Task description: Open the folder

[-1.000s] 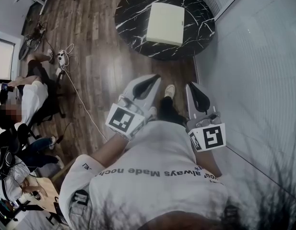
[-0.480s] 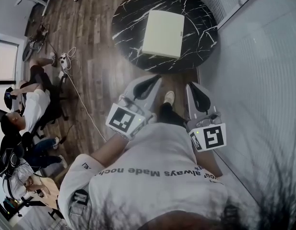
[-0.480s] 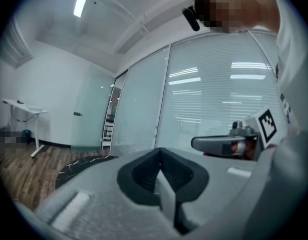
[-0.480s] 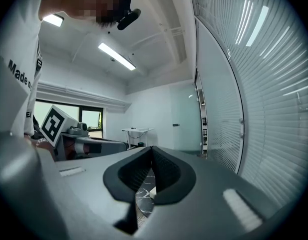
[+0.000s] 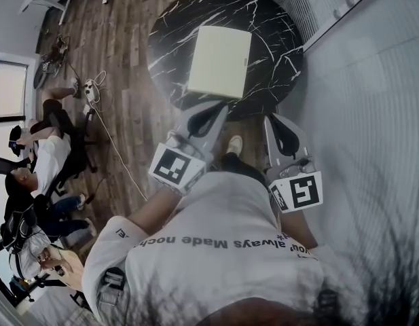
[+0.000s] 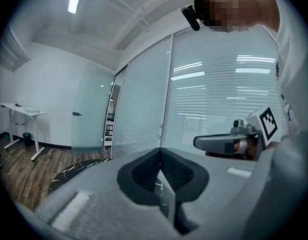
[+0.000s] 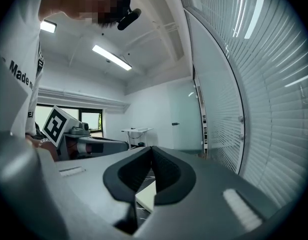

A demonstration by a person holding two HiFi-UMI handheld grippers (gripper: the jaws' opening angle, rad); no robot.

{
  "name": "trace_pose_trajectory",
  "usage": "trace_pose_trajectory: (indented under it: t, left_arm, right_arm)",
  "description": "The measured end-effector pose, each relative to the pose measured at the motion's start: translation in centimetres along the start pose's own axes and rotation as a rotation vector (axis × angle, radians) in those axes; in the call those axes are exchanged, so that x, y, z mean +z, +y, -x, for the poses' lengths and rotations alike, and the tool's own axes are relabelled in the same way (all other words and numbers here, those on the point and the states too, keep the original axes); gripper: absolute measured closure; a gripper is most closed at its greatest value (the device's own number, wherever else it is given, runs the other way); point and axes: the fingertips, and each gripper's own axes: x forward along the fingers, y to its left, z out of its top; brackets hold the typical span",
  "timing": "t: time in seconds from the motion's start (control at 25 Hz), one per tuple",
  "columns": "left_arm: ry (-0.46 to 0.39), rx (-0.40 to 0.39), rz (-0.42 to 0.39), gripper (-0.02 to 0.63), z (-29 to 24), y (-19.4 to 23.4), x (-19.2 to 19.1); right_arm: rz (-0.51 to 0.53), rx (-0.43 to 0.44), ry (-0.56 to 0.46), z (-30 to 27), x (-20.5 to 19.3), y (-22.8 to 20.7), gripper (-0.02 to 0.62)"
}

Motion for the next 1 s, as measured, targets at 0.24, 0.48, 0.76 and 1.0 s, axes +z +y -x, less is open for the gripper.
trace_pose_trajectory:
  t: [0.24,0.48,0.76,1.0]
  left_arm:
    - [0.024,0.034,0.018,0.603,-2.4,2.0,-0.8]
    - [0.023,0.036,0.026,0.603,-3.6,5.2,-0.8]
    - [0.01,0.014,0.034,0.603,-5.4,11.2,0.6]
    - [-0.025,-0.007,0.015,0.603,-5.6,17.6,3.1]
  right_arm:
    - [-0.018,0.035,0.027,-2.4,-0.9,-2.0,0.594]
    - [-0.033,0.042,0.05,-5.7,-1.2,-2.7,0.594]
    - [-0.016,0.023,0.059,-12.0,0.0,-3.2,0.594]
    - [0.026,0.004,0.04,-18.5,2.6,-2.4,0.594]
